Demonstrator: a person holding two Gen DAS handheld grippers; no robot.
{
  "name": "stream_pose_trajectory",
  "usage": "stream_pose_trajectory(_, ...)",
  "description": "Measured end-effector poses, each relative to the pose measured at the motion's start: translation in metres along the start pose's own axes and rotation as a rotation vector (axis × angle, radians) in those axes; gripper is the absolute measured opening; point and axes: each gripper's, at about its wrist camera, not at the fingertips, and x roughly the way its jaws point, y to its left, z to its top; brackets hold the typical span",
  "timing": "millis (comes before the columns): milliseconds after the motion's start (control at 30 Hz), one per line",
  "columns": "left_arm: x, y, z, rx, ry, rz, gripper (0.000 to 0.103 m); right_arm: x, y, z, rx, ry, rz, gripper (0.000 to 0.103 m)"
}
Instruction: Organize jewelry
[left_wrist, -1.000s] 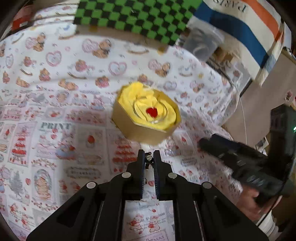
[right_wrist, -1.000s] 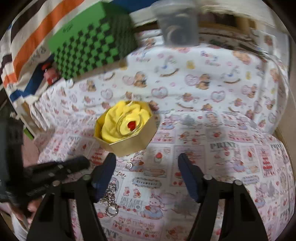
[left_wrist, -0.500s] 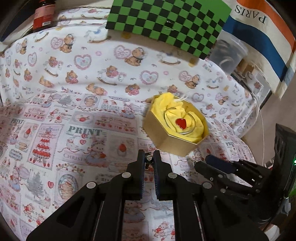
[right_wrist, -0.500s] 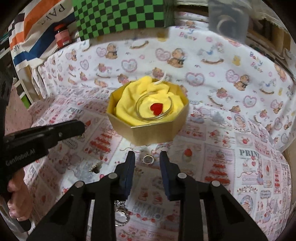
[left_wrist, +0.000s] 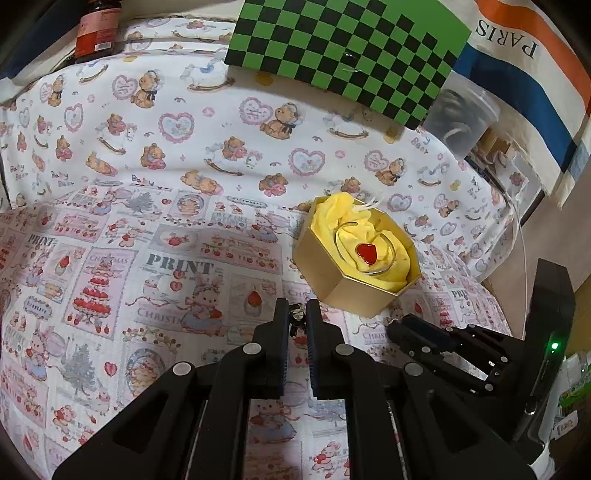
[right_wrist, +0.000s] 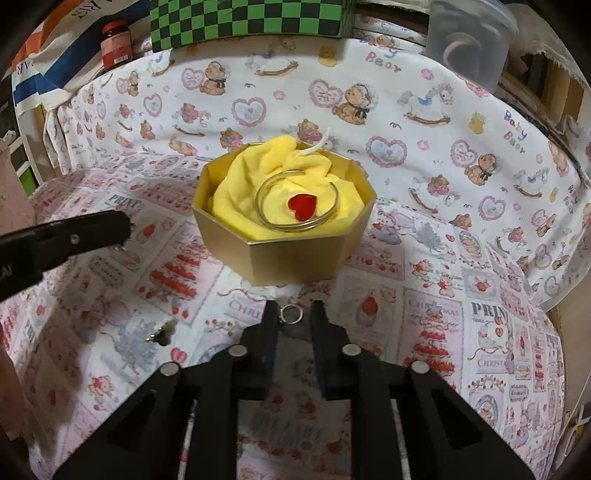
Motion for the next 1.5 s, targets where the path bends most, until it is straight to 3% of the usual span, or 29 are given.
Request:
stream_pose_trajectory(167,-0.002,0.001,0.000,0.003,-0.007,0.006,0.008,0.001,0.001,0.002,0.008,-0.005,0.004,0.011)
stream_pose_trajectory(467,-0.009,0.001,0.000,-0.015,-0.020,-0.015,0.008,-0.030,-0.042,0.000,0.153,-0.021,0.150,0.011)
stream_pose_trajectory(600,-0.015,-0.008,-0.001,0.028,-0.054,0.028,0.008,-0.041,-0.051,-0.003,0.178,-0.032,0.178,0.011)
stream_pose_trajectory(767,-0.026,-0.016,-0.003,0.050,-0.082,0.015,0.008,-0.062,-0.059,-0.008,0.182,-0.073,0.206,0.011)
stream_pose_trajectory(1000,-0.038,-0.031,-0.006,0.117,-0.140,0.067,0.008,-0.080,-0.057,-0.015,0.162,-0.122,0.196,0.011)
stream_pose_trajectory(1067,-0.049,-0.040,-0.005,0.132,-0.186,0.089,0.008,-0.081,-0.059,-0.012,0.173,-0.127,0.180,0.011)
stream_pose_trajectory(1200,-0.078,-0.059,0.005,0.190,-0.266,0.062,0.008,-0.088,-0.062,-0.003,0.195,-0.131,0.181,0.011)
stream_pose_trajectory(1500,-0.115,-0.094,0.054,0.218,-0.417,0.082,0.008,-0.131,-0.060,0.052,0.168,-0.243,0.181,0.011)
